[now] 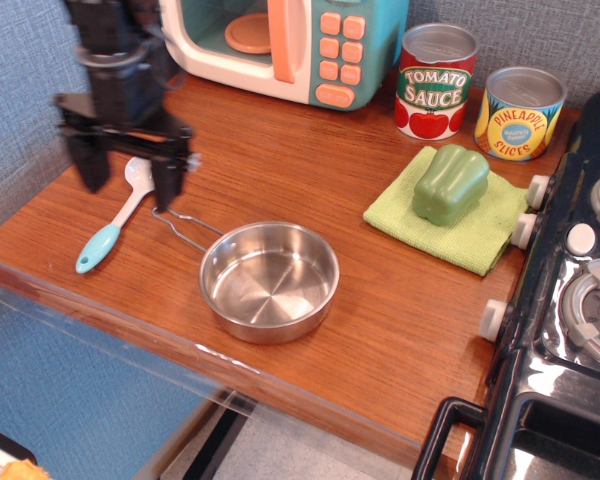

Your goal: Put the blue screen up and put it to the right of the table

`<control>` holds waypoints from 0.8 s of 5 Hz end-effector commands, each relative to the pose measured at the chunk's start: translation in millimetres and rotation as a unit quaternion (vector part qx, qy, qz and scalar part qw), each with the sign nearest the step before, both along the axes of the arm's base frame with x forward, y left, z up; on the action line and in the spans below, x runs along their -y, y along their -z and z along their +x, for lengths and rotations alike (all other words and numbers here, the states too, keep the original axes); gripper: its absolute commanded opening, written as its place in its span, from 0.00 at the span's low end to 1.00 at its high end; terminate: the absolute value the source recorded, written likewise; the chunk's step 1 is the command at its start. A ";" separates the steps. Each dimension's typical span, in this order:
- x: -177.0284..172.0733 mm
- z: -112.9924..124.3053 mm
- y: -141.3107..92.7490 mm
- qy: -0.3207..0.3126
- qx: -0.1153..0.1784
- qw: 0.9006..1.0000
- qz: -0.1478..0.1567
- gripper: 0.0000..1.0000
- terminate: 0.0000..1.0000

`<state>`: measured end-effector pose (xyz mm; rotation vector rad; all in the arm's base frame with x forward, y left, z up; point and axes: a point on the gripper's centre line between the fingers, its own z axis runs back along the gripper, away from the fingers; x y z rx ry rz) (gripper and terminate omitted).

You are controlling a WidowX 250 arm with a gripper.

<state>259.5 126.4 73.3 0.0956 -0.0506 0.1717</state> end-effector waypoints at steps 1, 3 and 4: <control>-42.1 -9.1 9.7 -0.056 -0.002 0.998 0.027 1.00 0.00; -44.7 -12.9 29.6 0.021 -0.005 0.998 0.061 1.00 0.00; -44.1 -15.0 40.3 0.017 -0.012 0.998 0.055 1.00 0.00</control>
